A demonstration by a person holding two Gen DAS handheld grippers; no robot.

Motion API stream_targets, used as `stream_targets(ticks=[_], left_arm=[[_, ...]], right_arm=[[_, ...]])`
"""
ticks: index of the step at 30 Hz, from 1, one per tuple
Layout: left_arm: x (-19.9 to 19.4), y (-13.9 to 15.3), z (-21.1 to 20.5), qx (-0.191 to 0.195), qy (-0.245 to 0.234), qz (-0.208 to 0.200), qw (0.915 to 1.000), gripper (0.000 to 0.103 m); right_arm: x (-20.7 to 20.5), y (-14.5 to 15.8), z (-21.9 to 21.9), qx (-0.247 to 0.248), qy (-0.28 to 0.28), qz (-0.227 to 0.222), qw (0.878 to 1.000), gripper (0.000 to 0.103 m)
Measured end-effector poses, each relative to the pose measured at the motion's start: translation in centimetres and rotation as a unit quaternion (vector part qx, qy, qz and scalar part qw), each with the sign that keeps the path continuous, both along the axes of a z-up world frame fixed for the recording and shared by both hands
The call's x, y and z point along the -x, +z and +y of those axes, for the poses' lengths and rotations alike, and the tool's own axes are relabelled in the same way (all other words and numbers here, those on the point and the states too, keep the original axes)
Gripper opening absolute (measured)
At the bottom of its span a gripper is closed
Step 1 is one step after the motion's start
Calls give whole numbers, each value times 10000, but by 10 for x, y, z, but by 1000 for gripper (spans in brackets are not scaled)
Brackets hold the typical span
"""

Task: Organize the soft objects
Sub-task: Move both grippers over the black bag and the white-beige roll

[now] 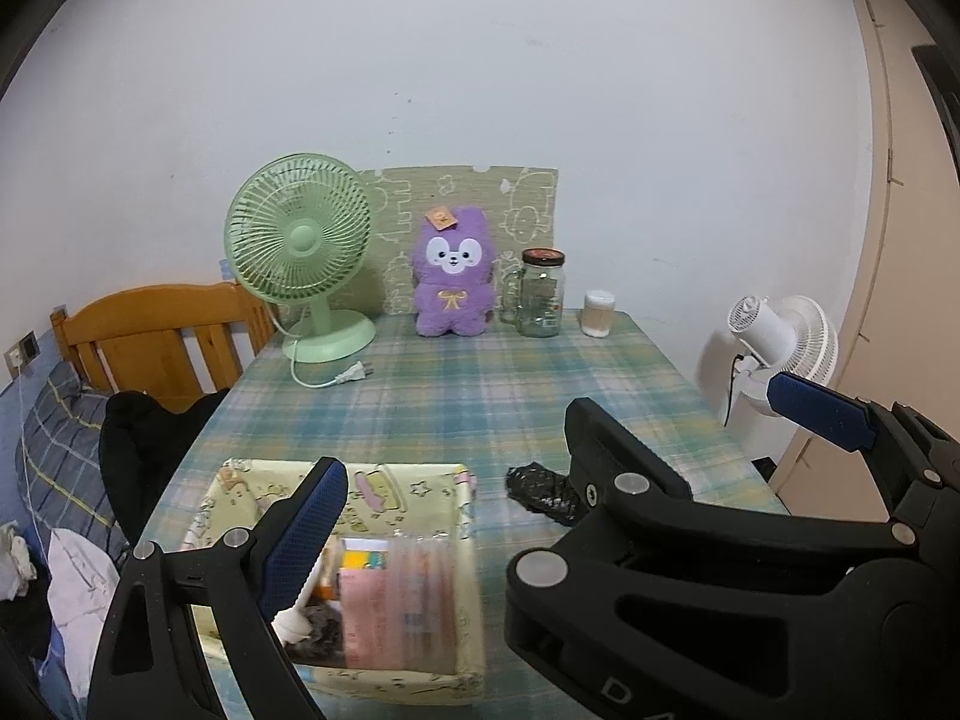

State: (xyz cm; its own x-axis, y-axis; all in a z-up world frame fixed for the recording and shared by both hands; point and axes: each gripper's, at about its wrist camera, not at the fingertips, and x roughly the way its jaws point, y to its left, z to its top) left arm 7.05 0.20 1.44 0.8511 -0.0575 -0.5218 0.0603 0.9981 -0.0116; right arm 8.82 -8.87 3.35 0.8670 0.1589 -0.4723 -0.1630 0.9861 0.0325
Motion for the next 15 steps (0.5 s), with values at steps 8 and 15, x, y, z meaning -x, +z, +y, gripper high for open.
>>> stream_targets(ticks=[8, 15], left_arm=[[-6, -9, -24, -20, -131, 97, 9999, 95], [-11, -22, -45, 5, -295, 218, 9993, 95]], right_arm=[[-4, -8, -25, -1, -108, 12, 9999, 101], [-7, -20, -44, 98, -250, 62, 9996, 101]])
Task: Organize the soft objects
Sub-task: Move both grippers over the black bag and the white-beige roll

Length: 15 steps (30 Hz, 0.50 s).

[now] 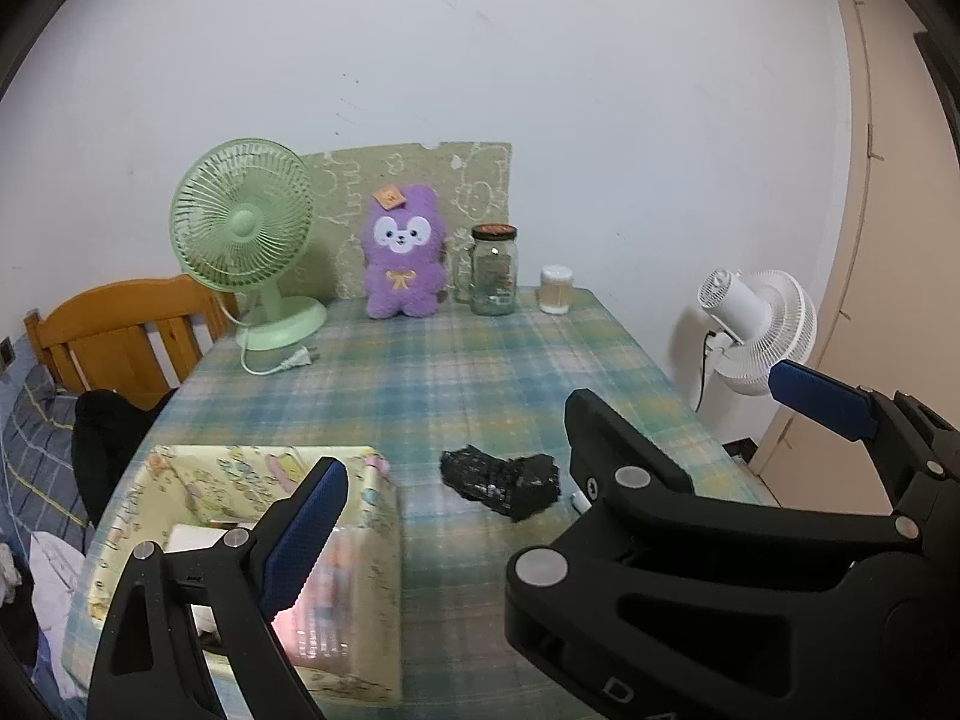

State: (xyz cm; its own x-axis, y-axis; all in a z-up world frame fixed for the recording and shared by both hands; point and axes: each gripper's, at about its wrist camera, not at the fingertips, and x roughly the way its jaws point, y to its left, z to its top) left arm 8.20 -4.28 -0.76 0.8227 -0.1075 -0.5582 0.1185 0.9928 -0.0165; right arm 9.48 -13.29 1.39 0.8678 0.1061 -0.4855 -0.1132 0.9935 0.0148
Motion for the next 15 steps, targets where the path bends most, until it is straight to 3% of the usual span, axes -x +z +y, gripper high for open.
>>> stream_targets(ticks=[15], left_arm=[[-14, -43, -32, 57, 80, 336, 9994, 95]], right_arm=[[-21, -49, -35, 10, 51, 438, 9990, 101]])
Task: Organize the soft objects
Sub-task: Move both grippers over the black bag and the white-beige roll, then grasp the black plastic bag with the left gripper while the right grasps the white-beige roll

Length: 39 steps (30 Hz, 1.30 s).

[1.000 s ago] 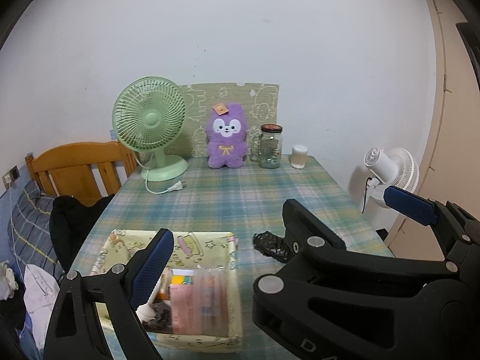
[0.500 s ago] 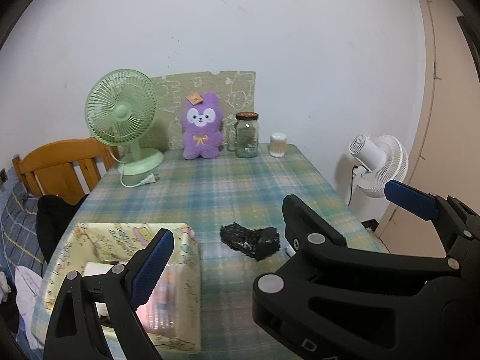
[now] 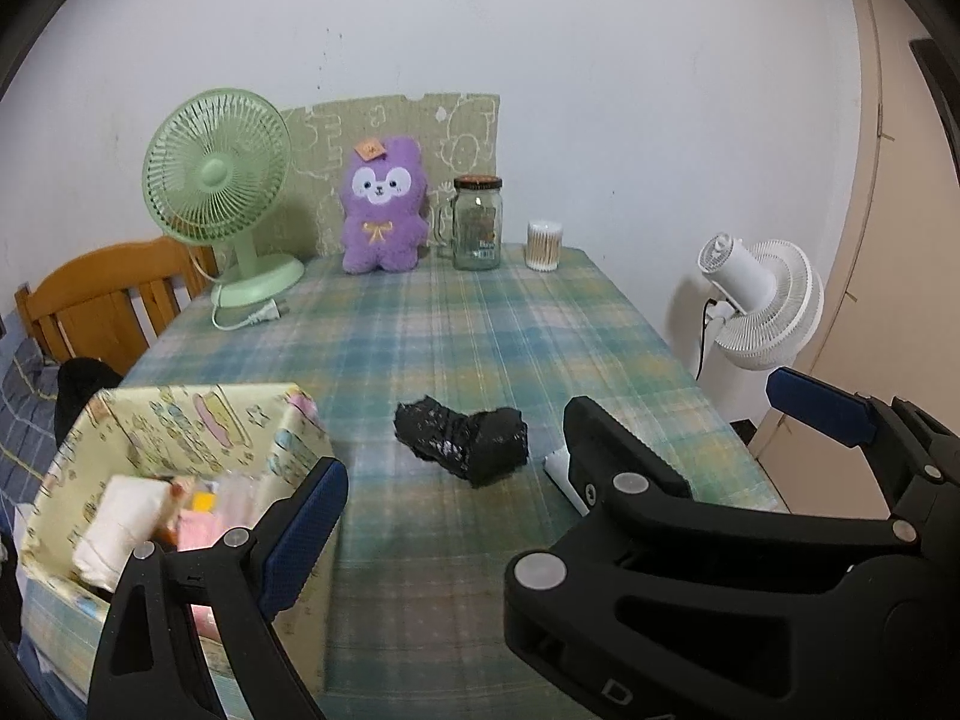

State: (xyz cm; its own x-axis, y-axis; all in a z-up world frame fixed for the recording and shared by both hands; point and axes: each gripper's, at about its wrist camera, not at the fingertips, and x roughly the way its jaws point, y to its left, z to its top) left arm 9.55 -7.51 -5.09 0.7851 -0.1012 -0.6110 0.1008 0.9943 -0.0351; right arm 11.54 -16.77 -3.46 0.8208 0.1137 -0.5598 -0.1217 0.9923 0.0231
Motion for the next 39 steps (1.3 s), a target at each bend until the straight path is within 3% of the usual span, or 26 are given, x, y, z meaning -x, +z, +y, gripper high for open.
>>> stream_targets(ticks=[9, 20, 26, 28, 32, 38, 39], left_arm=[[-16, -30, -13, -49, 51, 352, 9994, 95], [-38, -62, -18, -168, 154, 674, 9975, 95], [-48, -77, -21, -325, 166, 903, 9952, 94], [-52, -81, -21, -371, 202, 998, 9941, 88], [-57, -88, -18, -284, 194, 1181, 9924, 87], [-62, -94, -17, -204, 70, 1373, 9903, 88], [-62, -94, -18, -233, 68, 1374, 9902, 88]], right_arm=[[-20, -33, -12, -13, -35, 352, 9994, 100], [-46, -67, -19, -103, -3, 758, 9971, 91], [-62, -87, -20, -113, -10, 1077, 9941, 83], [-67, -93, -20, -151, 9, 1189, 9928, 79], [-74, -101, -17, -182, 62, 1316, 9911, 75], [-81, -110, -14, -240, 139, 1516, 9881, 63], [-81, -110, -14, -210, 134, 1507, 9883, 56]])
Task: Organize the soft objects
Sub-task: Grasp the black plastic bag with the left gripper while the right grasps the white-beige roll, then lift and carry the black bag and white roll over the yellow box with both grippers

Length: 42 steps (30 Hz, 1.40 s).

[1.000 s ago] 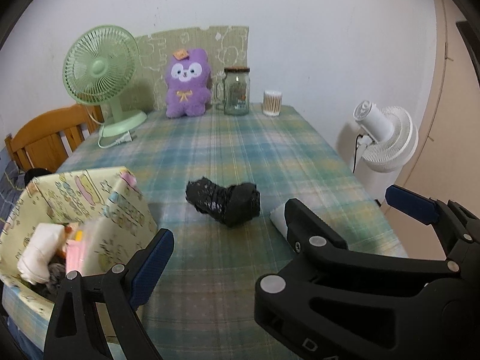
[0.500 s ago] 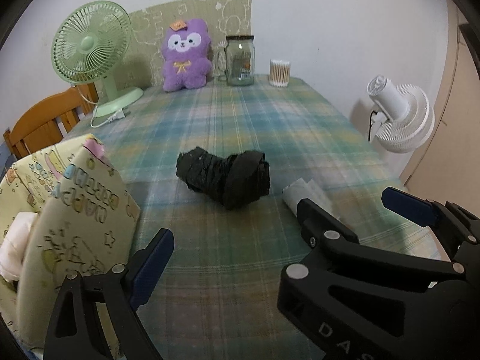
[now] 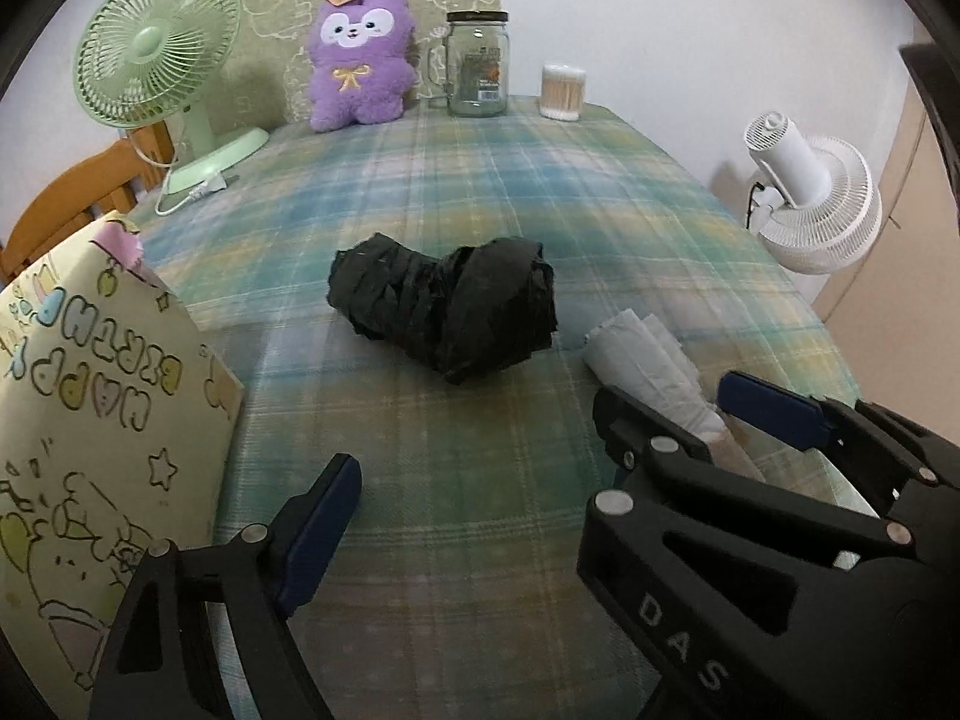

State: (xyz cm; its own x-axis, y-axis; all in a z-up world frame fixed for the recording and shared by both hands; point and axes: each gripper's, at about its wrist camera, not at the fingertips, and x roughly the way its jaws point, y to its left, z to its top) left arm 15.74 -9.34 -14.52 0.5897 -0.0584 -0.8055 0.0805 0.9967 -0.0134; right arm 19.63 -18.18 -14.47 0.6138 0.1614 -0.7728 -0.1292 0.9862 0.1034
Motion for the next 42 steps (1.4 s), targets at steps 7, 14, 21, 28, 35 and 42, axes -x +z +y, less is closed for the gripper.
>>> stream_targets(ticks=[7, 14, 21, 28, 35, 42], left_arm=[[-1, 1, -4, -174, 58, -41, 9998, 88], [-2, 18, -9, -190, 187, -366, 9990, 88], [-16, 34, -10, -241, 419, -551, 9973, 88], [-32, 35, -10, -198, 613, -516, 9966, 88], [-46, 21, -10, -223, 805, -428, 9956, 87], [-54, 8, -5, -266, 912, -345, 9949, 57]], right_arm=[[-1, 0, -3, 129, 56, -102, 9998, 26], [-1, 18, -10, 109, 64, -337, 9994, 25], [-6, 39, -17, 39, 61, -585, 9983, 25], [-17, 47, -18, 68, 92, -673, 9977, 25], [-34, 36, -20, -10, 15, -544, 9985, 25], [-42, 26, -15, 36, 69, -420, 9991, 25]])
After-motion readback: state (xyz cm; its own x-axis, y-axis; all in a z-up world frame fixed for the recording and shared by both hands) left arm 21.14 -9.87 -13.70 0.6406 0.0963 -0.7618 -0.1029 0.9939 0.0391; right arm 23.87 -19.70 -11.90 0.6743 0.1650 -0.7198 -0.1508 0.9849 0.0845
